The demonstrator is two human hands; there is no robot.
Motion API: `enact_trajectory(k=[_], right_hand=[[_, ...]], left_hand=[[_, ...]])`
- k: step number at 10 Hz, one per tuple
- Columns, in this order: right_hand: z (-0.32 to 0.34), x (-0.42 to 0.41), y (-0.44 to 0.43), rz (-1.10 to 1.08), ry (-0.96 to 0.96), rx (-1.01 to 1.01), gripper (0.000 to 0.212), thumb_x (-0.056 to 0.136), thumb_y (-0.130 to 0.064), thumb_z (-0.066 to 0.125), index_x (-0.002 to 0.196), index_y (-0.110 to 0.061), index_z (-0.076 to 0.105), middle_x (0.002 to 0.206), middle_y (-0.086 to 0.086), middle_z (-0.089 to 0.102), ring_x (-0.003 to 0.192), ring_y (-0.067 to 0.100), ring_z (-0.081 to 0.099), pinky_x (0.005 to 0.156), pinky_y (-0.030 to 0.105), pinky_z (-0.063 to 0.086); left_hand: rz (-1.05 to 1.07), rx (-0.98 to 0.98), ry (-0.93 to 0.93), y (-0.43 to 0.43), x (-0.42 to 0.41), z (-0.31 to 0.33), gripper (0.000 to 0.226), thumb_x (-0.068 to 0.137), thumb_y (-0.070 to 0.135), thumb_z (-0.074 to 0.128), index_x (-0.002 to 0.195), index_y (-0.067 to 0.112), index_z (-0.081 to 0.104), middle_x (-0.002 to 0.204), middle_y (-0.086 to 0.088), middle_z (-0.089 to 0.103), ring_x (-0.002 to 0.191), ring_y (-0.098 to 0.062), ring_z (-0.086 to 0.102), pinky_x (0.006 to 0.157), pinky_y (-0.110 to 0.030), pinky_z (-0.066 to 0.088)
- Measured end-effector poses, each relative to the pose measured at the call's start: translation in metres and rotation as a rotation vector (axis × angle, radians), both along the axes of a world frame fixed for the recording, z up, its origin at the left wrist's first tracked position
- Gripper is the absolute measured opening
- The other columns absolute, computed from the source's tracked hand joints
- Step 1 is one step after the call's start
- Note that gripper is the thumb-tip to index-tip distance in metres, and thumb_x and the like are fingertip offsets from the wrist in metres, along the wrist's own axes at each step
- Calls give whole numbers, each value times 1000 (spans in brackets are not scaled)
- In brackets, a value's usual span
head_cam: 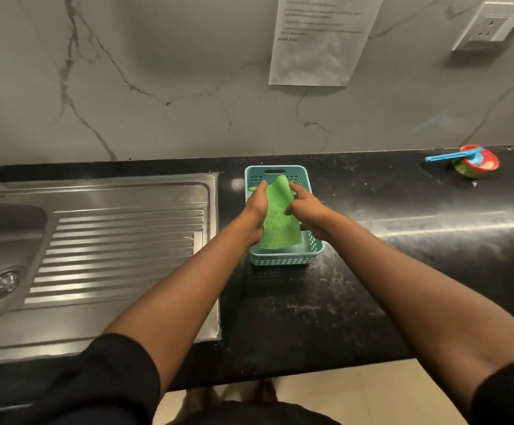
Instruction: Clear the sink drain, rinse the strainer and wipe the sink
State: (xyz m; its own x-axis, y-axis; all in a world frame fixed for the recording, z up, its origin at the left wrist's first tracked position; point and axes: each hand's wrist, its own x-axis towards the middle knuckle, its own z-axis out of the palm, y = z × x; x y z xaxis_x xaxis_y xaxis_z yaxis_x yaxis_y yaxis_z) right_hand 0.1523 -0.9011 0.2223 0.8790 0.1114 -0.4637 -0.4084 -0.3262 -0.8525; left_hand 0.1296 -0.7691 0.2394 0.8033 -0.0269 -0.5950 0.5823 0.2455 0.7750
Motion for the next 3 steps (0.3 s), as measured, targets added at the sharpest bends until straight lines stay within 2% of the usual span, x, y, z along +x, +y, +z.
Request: enact_trajectory(k=[1,2,3], right_hand=[[-12,5,-2,32,-28,-15,74,93,15,46,158,-20,40,129,6,66,105,22,69,74,33,63],[-20,3,-1,56,-40,-107,80,95,10,51,166,-16,26,158,13,47,131,29,58,106,46,54],[-18,4,4,87,-150,-207,76,96,5,54,165,-18,30,164,11,40,122,22,60,84,27,55]], left_hand=[[-11,80,7,-8,6,-14,64,115,50,23,145,10,63,137,-22,71,124,-40,69,105,-54,57],[-56,199,5,-12,9,-16,67,113,54,25,160,10,43,156,-22,55,142,-40,56,119,-55,46],[-75,280,-80,-10,7,-13,68,112,56,26,168,17,28,170,-14,39,155,-34,40,127,-53,32]])
